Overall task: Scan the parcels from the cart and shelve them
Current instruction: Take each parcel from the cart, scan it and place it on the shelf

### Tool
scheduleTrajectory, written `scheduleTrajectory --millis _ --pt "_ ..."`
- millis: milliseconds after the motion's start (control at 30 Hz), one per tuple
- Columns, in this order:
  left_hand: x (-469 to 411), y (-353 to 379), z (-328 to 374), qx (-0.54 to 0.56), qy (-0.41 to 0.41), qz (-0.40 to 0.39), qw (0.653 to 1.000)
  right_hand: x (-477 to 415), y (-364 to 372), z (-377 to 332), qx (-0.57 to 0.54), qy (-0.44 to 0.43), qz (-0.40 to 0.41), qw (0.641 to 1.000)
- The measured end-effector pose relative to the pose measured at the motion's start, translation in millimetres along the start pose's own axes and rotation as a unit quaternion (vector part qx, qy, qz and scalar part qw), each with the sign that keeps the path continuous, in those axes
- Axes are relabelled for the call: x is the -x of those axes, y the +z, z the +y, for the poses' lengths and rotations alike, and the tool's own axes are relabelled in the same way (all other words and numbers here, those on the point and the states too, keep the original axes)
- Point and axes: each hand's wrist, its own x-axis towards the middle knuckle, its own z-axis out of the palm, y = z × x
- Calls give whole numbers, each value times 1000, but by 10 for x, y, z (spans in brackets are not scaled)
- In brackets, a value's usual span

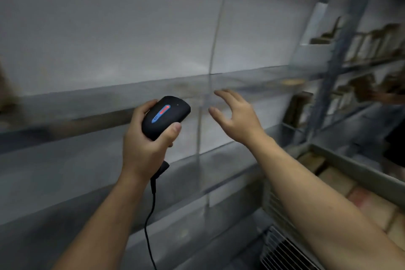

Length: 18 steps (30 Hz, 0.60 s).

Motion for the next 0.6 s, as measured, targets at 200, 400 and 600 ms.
scheduleTrajectory --millis 200,400,600 --pt "269 1079 -336 2 -42 -86 995 722 -584 905 7 117 15 993" --pt "547 1835 -609 -1 -79 -160 984 1349 -848 1528 19 209 32 977" --pt "592 2413 -705 8 -94 -223 970 1658 -1021 1968 19 276 61 959"
